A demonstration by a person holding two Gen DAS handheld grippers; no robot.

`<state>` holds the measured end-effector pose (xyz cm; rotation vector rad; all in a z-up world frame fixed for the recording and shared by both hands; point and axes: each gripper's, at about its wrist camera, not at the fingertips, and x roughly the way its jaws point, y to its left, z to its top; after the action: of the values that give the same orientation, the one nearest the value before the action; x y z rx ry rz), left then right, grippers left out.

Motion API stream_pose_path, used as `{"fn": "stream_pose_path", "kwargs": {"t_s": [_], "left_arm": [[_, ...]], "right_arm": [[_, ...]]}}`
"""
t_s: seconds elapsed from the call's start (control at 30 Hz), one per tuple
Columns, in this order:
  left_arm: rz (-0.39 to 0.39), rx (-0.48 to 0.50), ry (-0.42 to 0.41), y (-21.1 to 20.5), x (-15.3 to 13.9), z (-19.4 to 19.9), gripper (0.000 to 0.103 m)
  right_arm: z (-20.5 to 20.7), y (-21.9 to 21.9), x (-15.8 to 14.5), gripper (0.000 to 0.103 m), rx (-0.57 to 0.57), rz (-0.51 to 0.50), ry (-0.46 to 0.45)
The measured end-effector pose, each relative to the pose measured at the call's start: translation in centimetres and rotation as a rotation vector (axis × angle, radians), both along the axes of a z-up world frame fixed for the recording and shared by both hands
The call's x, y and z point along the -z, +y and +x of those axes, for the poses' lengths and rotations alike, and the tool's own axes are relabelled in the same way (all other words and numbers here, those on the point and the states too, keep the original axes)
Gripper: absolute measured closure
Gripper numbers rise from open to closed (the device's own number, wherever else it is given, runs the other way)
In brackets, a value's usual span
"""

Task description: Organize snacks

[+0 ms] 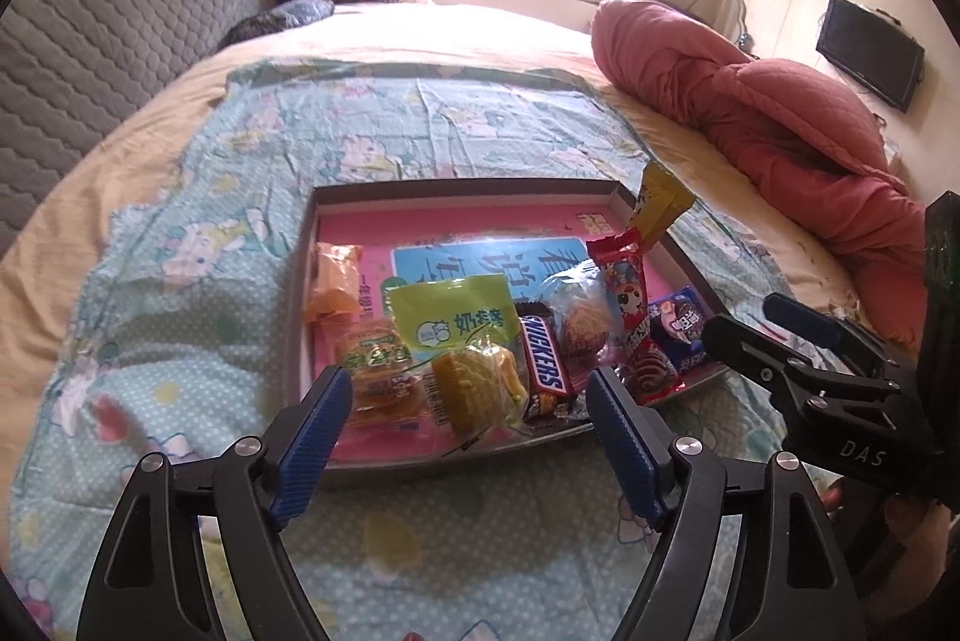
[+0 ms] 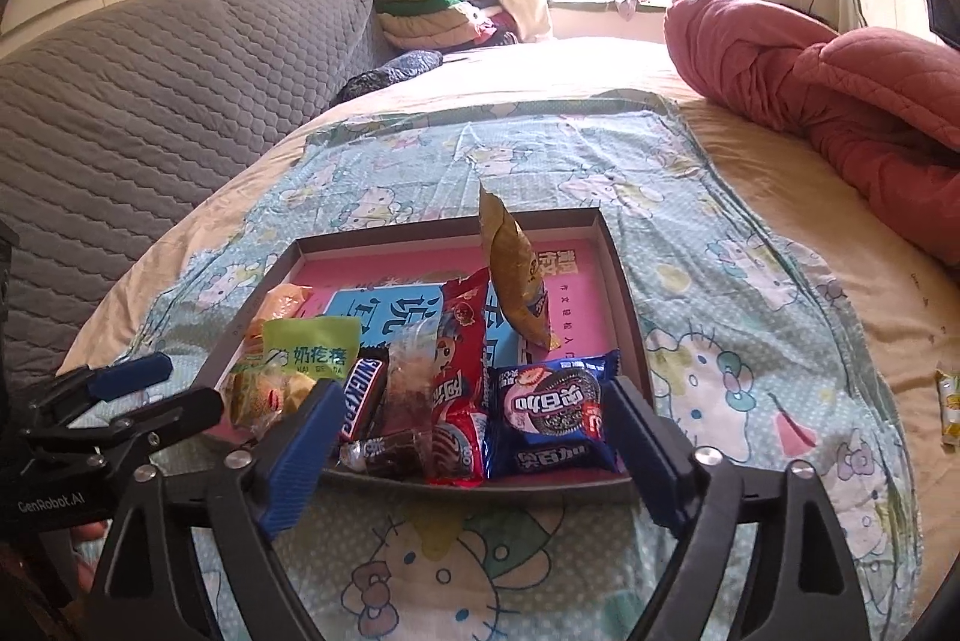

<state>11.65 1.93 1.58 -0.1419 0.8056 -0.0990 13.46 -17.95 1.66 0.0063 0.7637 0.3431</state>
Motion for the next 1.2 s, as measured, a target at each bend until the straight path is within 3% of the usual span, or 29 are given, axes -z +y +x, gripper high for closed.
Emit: {"fn": "stream_pose_path", "kwargs": {"t_s": [0.23, 0.8, 1.2], "left_arm": [[-0.026, -0.045, 0.011, 0.7, -0.5, -2.5, 0.021], [0.011, -0.048, 0.064, -1.0, -0.9, -9.4, 0.021], [0.022, -0.069, 0.098, -0.7, -0.8, -11.5, 0.021]], "right_arm": [[-2.2, -0.3, -1.1, 0.002, 0.008, -0.015, -0.036], [-8.9, -0.1, -1.1, 0.002, 0.017, -0.044, 0.031], [-11.5, -1.0, -0.9, 0.002, 0.05, -0.071, 0.066]]}}
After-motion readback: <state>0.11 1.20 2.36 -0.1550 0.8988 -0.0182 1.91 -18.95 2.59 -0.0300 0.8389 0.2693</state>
